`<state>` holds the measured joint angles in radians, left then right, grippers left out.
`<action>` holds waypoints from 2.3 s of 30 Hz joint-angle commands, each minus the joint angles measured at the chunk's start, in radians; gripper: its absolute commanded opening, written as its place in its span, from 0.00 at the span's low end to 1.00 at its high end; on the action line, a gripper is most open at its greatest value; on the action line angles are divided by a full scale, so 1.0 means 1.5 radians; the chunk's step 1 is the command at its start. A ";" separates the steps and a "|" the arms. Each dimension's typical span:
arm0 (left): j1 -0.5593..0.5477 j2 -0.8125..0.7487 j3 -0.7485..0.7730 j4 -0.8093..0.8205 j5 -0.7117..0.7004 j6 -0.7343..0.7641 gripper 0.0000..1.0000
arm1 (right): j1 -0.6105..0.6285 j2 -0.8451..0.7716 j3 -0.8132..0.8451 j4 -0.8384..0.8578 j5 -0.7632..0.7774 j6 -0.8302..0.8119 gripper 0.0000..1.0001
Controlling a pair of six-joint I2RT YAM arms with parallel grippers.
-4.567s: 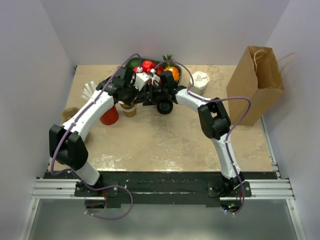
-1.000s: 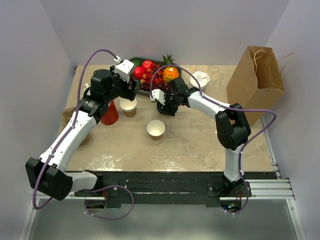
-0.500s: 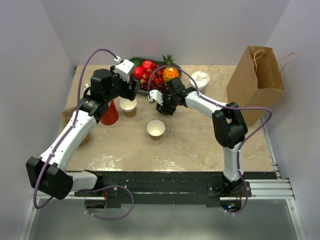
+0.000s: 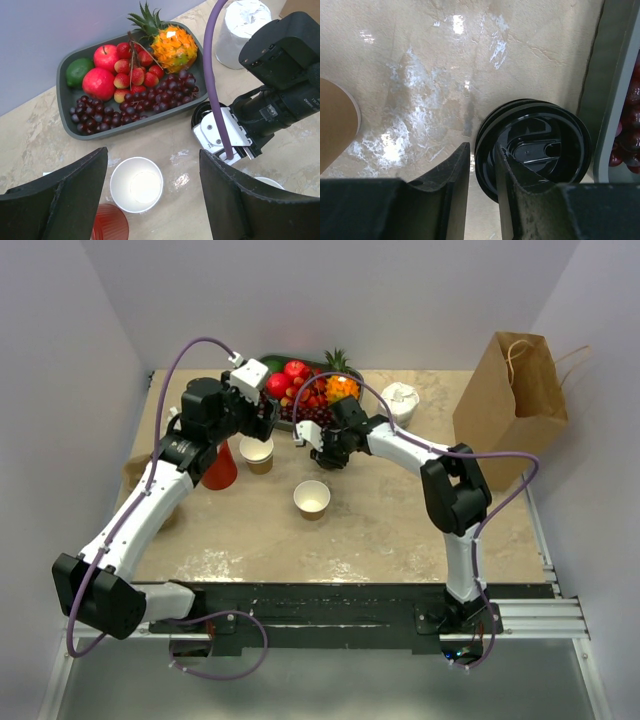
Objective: Pack the takeout coffee
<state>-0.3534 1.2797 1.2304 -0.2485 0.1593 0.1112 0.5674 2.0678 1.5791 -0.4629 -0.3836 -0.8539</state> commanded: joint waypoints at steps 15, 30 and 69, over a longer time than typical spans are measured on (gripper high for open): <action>0.008 -0.001 -0.007 0.031 0.009 0.019 0.78 | 0.002 -0.086 0.036 -0.055 -0.010 0.044 0.04; -0.007 -0.154 -0.196 0.114 0.299 0.541 0.73 | -0.092 -0.050 0.367 -0.458 -0.377 0.121 0.01; -0.139 0.058 -0.148 0.143 0.348 1.046 0.45 | -0.077 -0.031 0.383 -0.657 -0.469 0.052 0.00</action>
<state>-0.5526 1.3621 1.0218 -0.1326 0.6563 1.6291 0.4347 2.0716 2.1399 -1.3361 -1.0443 -0.7753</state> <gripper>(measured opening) 0.475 0.105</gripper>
